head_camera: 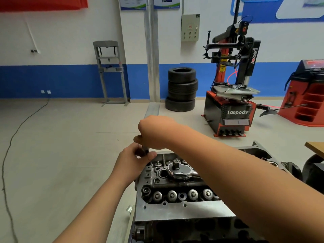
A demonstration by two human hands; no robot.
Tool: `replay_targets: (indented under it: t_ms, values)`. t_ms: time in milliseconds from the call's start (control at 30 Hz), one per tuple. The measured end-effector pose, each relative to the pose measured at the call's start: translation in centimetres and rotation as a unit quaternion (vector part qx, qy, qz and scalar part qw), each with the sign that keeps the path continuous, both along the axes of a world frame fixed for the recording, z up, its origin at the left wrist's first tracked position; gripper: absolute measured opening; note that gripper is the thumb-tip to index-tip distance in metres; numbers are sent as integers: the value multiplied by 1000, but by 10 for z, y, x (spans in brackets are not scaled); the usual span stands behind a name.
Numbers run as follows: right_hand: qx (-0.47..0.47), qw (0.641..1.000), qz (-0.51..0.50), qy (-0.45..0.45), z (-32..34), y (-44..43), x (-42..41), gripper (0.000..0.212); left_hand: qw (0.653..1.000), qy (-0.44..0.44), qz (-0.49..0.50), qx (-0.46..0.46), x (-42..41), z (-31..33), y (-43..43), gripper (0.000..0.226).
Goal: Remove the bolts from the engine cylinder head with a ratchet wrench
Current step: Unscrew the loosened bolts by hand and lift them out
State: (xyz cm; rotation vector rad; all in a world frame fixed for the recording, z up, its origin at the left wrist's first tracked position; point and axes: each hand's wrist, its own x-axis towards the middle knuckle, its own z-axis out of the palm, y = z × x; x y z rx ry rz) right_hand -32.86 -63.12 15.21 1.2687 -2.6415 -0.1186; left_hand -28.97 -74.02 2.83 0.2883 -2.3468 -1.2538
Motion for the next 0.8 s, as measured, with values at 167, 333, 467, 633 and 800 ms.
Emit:
replay_targets:
  t_ms: [167, 333, 467, 633, 800]
  values:
    - [37, 997, 63, -26, 4, 6, 7, 22, 999, -32, -38, 6, 9, 0, -1, 2]
    - [41, 994, 88, -59, 5, 8, 9, 22, 999, -5, -38, -2, 16, 6, 0, 10]
    - [-38, 996, 57, -65, 0, 6, 9, 37, 1000, 16, 1, -5, 15, 6, 2, 14]
    - [-6, 1000, -12, 28, 0, 2, 5, 42, 999, 9, 42, 5, 8, 9, 7, 16]
    - [51, 996, 72, -24, 7, 9, 7, 16, 1000, -10, -14, 13, 9, 8, 4, 6]
